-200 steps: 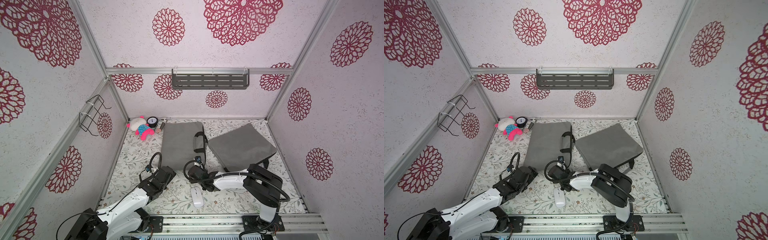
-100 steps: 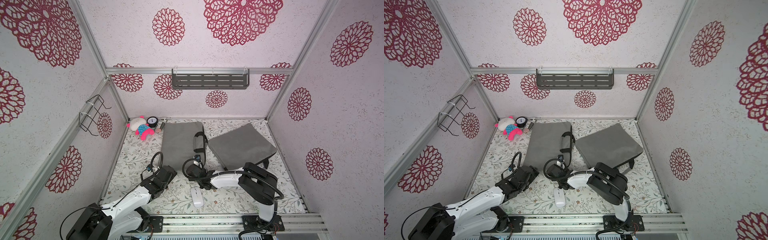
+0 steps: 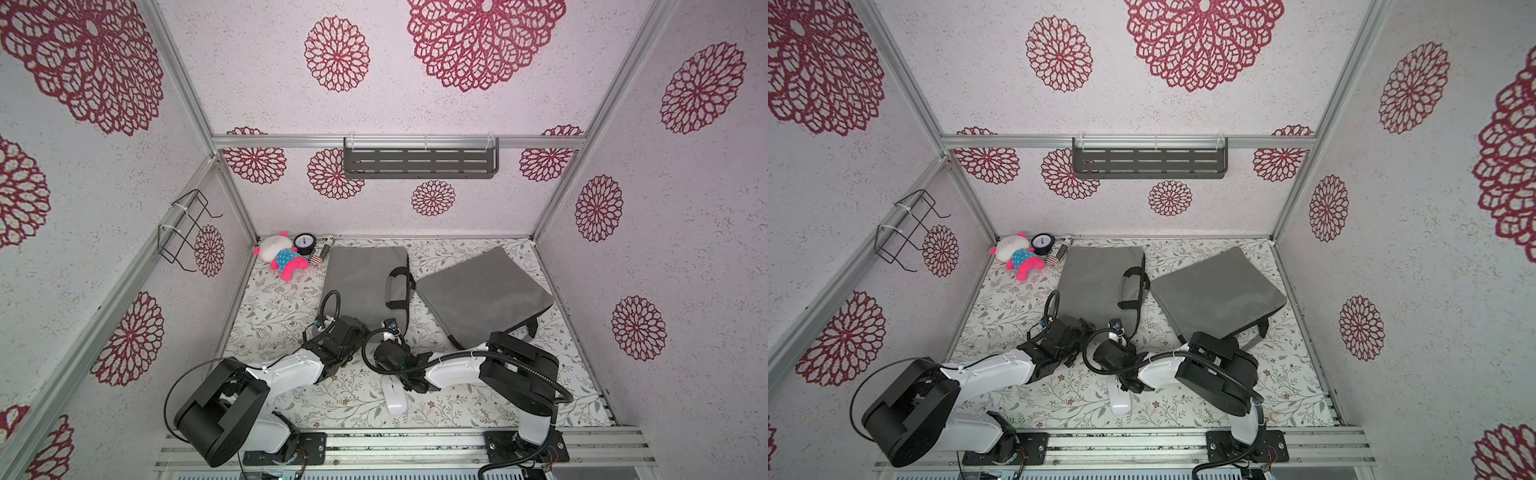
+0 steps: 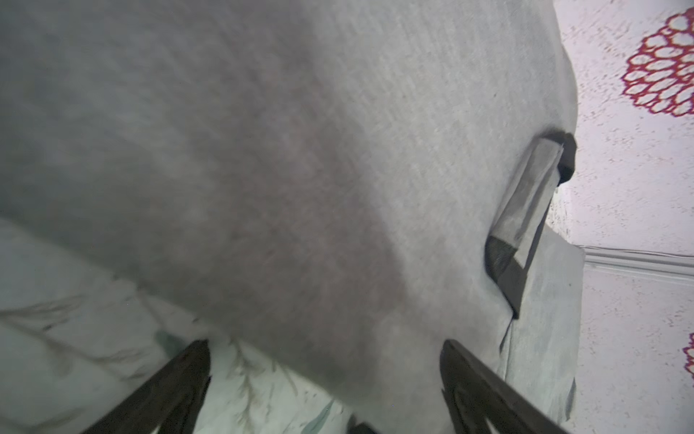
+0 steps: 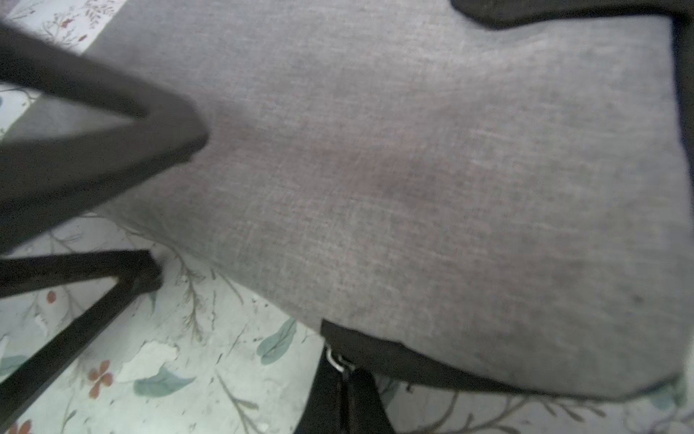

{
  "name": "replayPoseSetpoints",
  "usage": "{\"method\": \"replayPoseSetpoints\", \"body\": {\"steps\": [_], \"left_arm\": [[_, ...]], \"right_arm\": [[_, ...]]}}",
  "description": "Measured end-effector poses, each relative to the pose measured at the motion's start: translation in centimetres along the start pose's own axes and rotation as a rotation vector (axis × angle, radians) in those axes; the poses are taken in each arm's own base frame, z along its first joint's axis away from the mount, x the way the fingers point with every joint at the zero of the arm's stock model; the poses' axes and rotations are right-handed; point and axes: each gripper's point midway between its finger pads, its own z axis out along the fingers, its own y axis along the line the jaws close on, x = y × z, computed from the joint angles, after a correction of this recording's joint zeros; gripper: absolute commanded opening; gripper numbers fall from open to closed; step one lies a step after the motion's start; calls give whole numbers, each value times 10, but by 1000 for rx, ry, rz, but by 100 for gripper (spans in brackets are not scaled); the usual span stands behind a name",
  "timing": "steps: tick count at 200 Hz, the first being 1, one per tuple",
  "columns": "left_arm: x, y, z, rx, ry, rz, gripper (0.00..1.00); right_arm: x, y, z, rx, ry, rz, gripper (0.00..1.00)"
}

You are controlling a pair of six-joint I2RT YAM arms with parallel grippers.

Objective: Put the mouse into the laptop bag
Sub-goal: Zip the zipper on the zippered laptop bag.

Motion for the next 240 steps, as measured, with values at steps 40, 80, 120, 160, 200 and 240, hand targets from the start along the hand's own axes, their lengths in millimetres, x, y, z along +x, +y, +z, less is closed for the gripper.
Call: {"method": "replayPoseSetpoints", "body": {"steps": [40,80,120,160,200,240], "left_arm": [[-2,14,8,-32,-19,-29,36],[-13,15,7,-9,-32,-95,6],[-24,25,3,6,-25,-133,0],[-33,34,-6,12,-21,-144,0],[-45,49,-19,-17,-38,-138,0],[-52,57,-34,-38,-54,-128,18]], "right_arm": [[7,17,-6,-63,-18,-48,0],[5,22,-8,-85,-41,-54,0],[8,14,-8,-85,-46,-46,0],[8,-4,-10,-97,-41,-34,0],[4,-20,-10,-119,-46,-41,0],[0,-5,-10,-198,-44,-139,0]]}}
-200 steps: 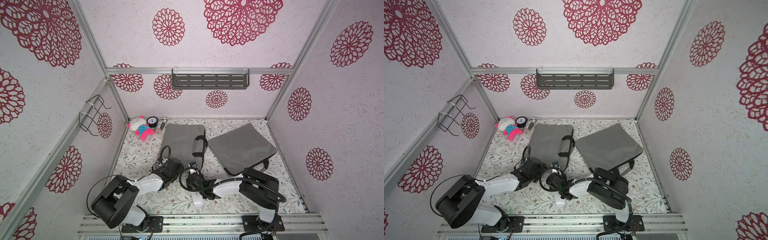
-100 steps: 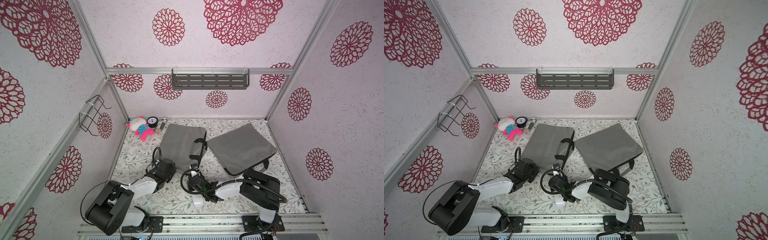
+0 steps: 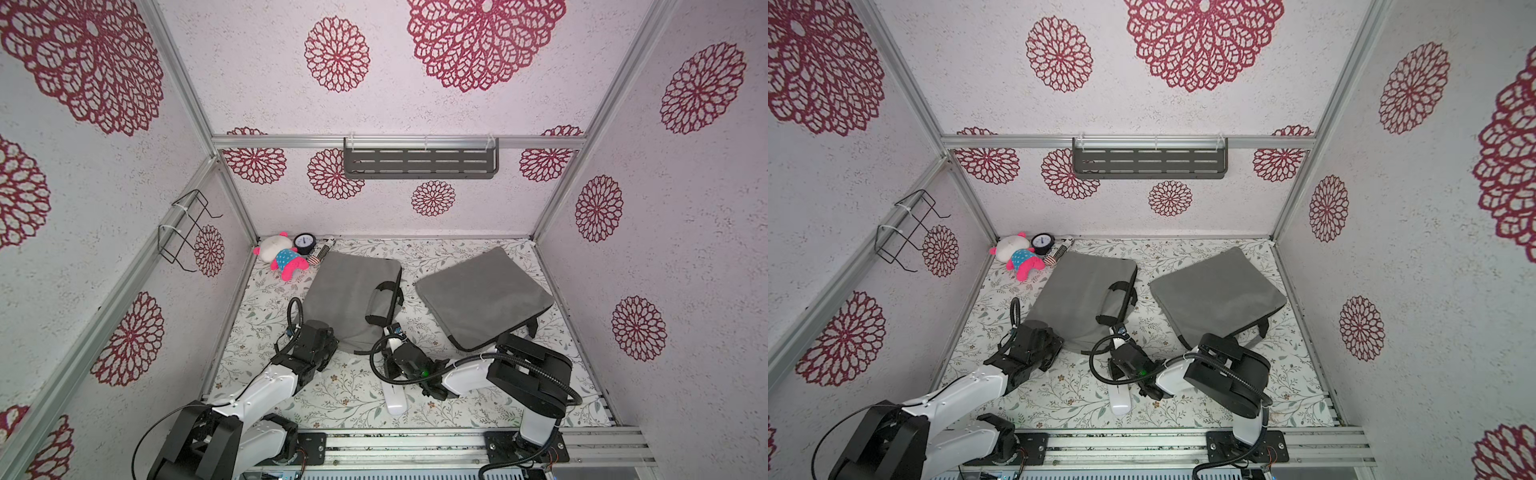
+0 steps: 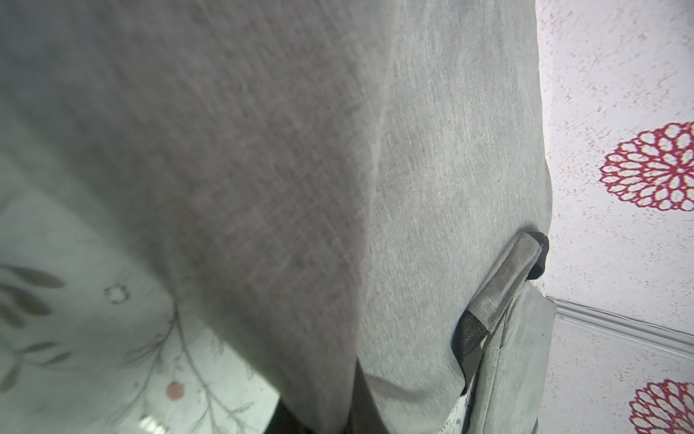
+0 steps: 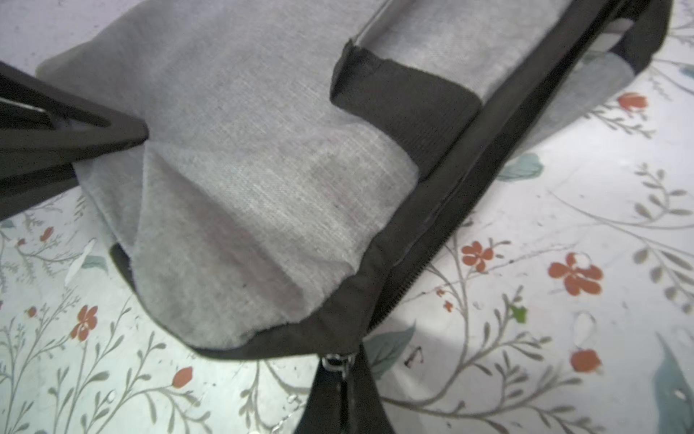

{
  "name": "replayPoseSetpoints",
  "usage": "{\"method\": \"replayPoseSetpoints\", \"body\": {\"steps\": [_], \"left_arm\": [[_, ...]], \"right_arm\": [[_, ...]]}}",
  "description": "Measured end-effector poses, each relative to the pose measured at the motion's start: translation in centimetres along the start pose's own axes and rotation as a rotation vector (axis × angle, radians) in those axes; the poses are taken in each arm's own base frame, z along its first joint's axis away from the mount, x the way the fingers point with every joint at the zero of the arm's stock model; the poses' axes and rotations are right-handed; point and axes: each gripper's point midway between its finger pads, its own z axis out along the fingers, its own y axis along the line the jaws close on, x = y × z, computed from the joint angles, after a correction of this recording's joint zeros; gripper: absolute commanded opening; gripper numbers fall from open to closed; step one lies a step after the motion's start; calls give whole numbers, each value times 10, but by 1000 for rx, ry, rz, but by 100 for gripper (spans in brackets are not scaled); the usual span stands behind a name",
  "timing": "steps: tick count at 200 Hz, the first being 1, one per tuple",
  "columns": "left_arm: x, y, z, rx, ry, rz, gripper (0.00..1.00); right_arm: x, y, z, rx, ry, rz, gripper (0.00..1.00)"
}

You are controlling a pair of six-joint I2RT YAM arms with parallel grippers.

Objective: Put the mouse into the laptop bag
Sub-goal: Zip the zipper on the zippered laptop bag.

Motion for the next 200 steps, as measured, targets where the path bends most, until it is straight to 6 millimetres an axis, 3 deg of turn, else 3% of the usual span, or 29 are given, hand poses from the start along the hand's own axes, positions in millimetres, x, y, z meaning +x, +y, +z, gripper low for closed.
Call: {"method": "replayPoseSetpoints", "body": {"steps": [29,45,69,107,123,138,166,200], "left_arm": [[-8,10,-12,-29,-34,0,71],[-9,12,-18,-10,-40,-14,87],[1,19,-23,27,-17,-47,98],[25,21,-27,63,42,-66,100],[32,14,-29,92,58,-68,95],[36,8,-30,114,66,-71,84],[40,8,-24,101,67,-65,39],[41,15,-15,51,58,-63,11]], "right_arm": [[-11,16,5,-43,-5,-74,0],[-16,25,10,-53,-3,-112,0],[-19,41,18,-79,3,-152,0],[-20,70,26,-140,6,-193,0],[-16,80,26,-164,10,-212,0],[-11,90,23,-184,14,-229,0],[-2,107,17,-225,19,-247,0],[2,110,16,-234,28,-251,0]]}}
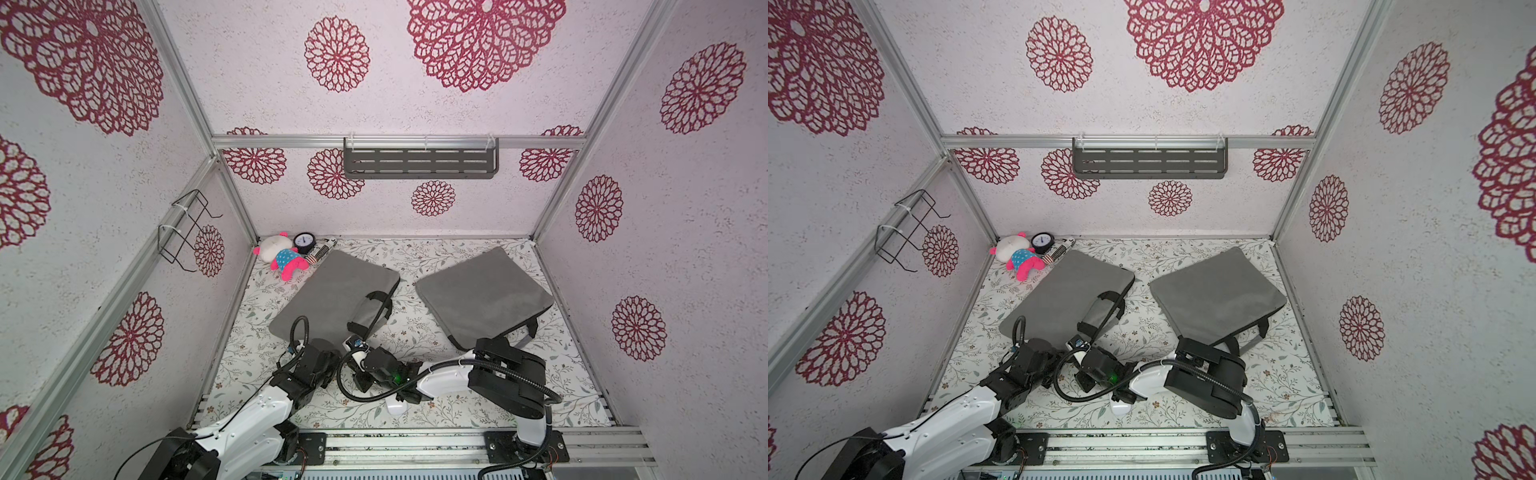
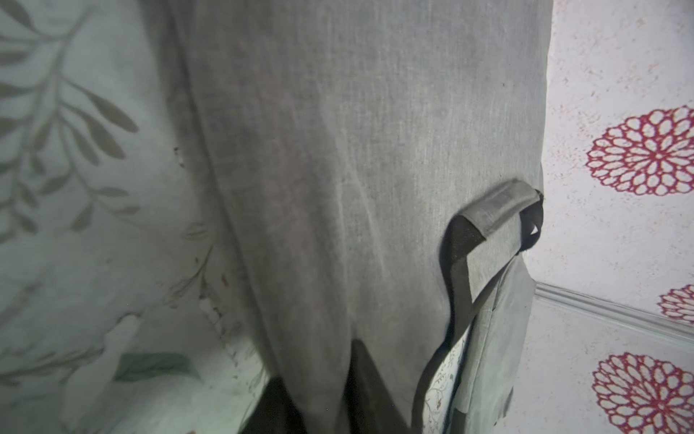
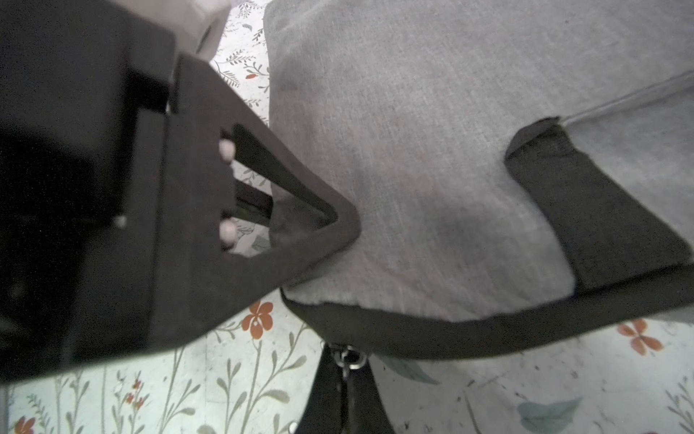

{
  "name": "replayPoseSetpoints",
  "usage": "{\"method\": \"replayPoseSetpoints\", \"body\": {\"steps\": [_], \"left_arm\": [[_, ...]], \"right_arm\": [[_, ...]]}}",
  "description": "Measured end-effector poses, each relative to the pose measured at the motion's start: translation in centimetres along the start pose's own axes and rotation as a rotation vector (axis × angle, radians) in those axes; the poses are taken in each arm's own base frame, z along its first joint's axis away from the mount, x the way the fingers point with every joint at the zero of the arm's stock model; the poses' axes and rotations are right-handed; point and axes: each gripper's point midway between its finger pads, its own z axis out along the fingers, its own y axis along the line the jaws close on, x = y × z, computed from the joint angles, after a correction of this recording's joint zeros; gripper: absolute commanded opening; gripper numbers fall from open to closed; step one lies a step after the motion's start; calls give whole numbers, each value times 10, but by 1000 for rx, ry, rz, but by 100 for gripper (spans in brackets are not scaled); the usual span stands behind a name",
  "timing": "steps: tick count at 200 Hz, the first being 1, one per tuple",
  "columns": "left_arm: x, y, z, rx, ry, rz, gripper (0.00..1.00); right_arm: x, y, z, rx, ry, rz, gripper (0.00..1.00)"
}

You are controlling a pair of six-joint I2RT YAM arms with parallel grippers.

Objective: Put the mouse into the laptop bag
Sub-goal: Zip the zipper on the zippered laptop bag.

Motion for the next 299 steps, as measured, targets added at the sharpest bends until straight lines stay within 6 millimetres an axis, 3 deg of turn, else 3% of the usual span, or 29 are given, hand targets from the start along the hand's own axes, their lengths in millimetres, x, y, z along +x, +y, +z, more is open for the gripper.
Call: {"method": "replayPoseSetpoints", "body": {"steps": [22,66,147,182,228,256,299], "left_arm": [[0,-3,2,-8,1,3,0],[-1,-4,1,-11,-5,2,0],[-10,-12,-27,53,-34,-6,0],[-23,-10,-43,86,-56,-34,0],[-42,10,-53,53,-83,-69,0],[-56,29,-60,-24,-121,-71,0],[-77,47,-61,-140,-137,-91,0]], "right_arm": [[5,-3,-1,4,2,1,0],[7,-20,-1,28,-7,44,0],[-7,-103,0,148,-9,216,0],[-20,-137,-1,196,-20,292,0],[-21,-169,-5,239,-11,378,0],[-9,-200,-15,315,-3,424,0],[7,-228,-36,424,3,463,0]]}}
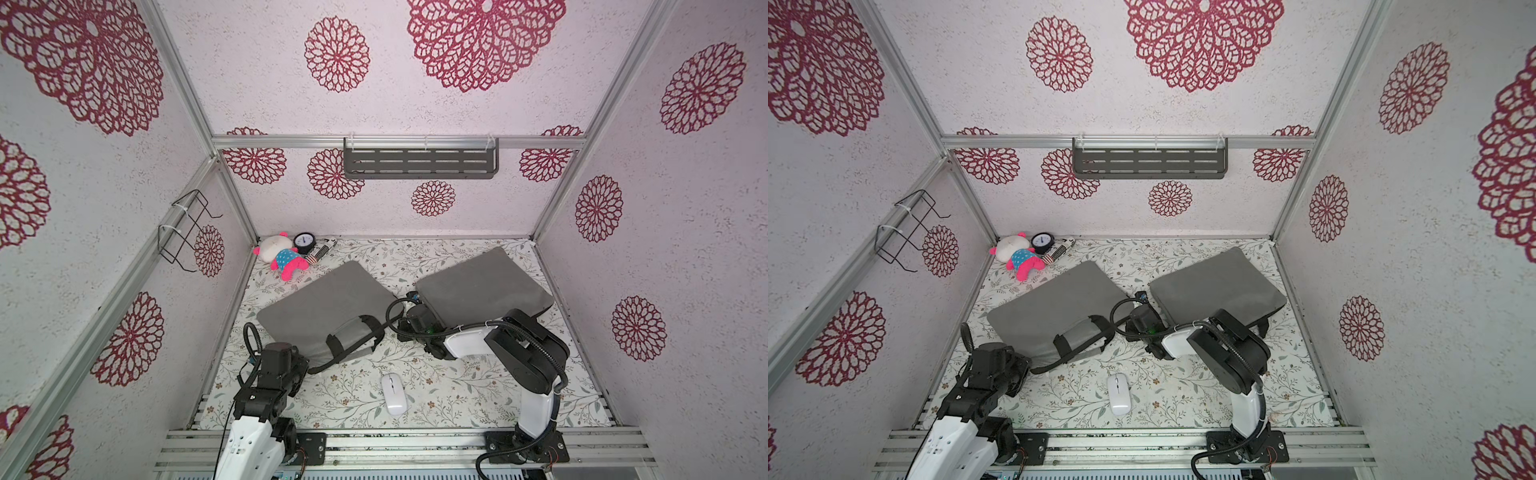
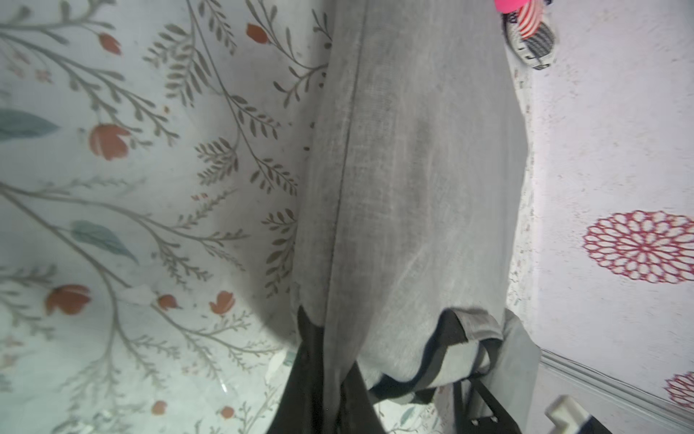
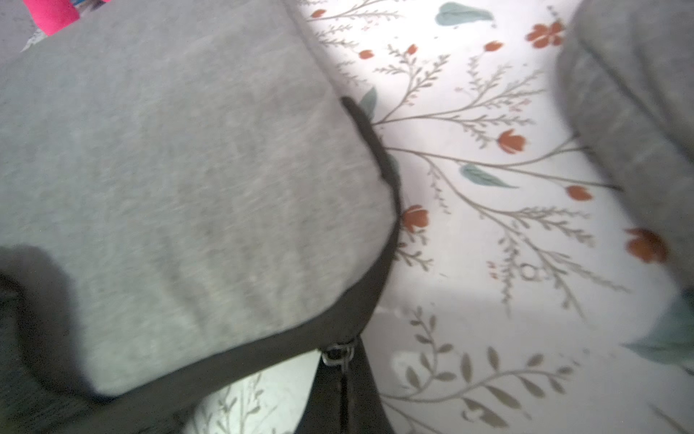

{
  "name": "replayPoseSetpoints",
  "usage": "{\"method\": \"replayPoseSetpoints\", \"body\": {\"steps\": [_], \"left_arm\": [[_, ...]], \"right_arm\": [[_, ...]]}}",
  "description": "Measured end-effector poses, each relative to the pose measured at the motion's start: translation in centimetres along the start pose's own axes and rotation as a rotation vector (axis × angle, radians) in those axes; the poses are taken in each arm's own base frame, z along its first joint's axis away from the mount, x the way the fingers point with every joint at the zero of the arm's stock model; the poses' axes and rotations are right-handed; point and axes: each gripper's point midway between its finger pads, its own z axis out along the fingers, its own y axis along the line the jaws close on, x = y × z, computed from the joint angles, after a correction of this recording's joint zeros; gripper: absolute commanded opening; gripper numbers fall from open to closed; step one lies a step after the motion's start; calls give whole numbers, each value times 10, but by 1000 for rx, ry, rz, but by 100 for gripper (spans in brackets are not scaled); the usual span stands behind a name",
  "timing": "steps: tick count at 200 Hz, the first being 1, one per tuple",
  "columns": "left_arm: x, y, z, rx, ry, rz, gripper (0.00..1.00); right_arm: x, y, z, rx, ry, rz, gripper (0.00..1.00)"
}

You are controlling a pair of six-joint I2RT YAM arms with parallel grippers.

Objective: Put the mouse into the laptop bag
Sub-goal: Zip the zipper on the zippered laptop bag.

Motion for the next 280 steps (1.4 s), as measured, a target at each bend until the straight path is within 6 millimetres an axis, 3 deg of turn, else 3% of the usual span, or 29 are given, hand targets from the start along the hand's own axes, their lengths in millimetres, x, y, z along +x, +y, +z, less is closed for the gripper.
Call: {"method": "replayPoseSetpoints", "body": {"steps": [56,114,125,145,152,175,201,216,237,261,280], "left_arm": [[-19,1,9,-76,54,-24,0],[-46,-7,13,-132,53,-21,0],[-53,-8,16,-157,51,-19,27],[-74,-10,16,-197,6,-21,87],[-81,-14,14,-198,-16,-25,97],[-100,-35,1,-146,-80,-20,98],[-104,-51,-17,-91,-106,-4,98],[-98,-59,-24,-56,-96,12,98],[-68,-78,-27,33,-30,77,98],[-5,-101,-21,156,98,184,98],[44,-104,-11,205,200,233,98]], "right_arm": [[9,-7,-15,3,9,3,0],[23,13,-28,-52,8,-65,0],[27,19,-30,-54,5,-89,0],[34,31,-34,-60,2,-119,0],[37,35,-35,-65,2,-128,0],[45,48,-39,-82,5,-154,0],[54,63,-43,-116,12,-185,0],[58,71,-45,-136,14,-204,0],[64,79,-46,-158,18,-222,0],[68,87,-47,-174,20,-233,0],[69,97,-49,-204,16,-239,0]]}}
